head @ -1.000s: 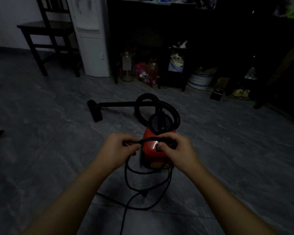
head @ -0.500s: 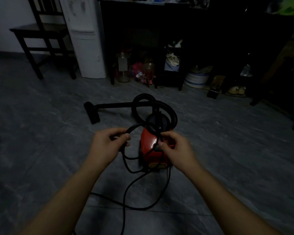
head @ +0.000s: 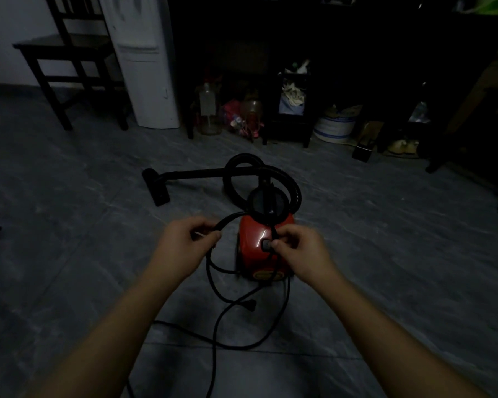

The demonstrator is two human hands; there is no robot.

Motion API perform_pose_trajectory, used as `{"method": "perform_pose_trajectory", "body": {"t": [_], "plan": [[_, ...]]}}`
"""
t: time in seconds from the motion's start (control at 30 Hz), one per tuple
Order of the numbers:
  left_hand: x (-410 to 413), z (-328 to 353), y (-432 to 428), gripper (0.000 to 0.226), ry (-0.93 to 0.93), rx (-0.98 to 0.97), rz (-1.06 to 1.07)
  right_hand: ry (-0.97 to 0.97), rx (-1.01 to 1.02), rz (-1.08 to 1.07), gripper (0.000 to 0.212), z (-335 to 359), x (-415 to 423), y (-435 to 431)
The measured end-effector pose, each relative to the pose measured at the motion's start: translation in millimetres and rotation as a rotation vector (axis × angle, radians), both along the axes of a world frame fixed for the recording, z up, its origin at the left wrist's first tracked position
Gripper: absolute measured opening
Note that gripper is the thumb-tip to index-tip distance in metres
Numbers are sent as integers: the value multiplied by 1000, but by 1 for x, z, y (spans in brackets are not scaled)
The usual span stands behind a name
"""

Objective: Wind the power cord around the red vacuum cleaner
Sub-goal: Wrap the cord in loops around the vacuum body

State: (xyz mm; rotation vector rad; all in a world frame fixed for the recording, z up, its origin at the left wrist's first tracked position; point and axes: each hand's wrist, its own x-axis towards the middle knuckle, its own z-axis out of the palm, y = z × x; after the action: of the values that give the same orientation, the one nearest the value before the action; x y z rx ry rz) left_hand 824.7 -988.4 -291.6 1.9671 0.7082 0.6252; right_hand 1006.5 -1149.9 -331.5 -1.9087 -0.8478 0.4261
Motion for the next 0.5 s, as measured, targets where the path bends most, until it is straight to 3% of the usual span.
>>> {"method": "perform_pose_trajectory", "body": {"t": [0.23, 0.5], "plan": [[1, -6, -2, 15, 78, 114, -102, -70, -27, 77, 13, 3, -7, 1], [2, -5, -2, 14, 71, 1, -105, -75, 2, 72, 14, 13, -9, 0]]}}
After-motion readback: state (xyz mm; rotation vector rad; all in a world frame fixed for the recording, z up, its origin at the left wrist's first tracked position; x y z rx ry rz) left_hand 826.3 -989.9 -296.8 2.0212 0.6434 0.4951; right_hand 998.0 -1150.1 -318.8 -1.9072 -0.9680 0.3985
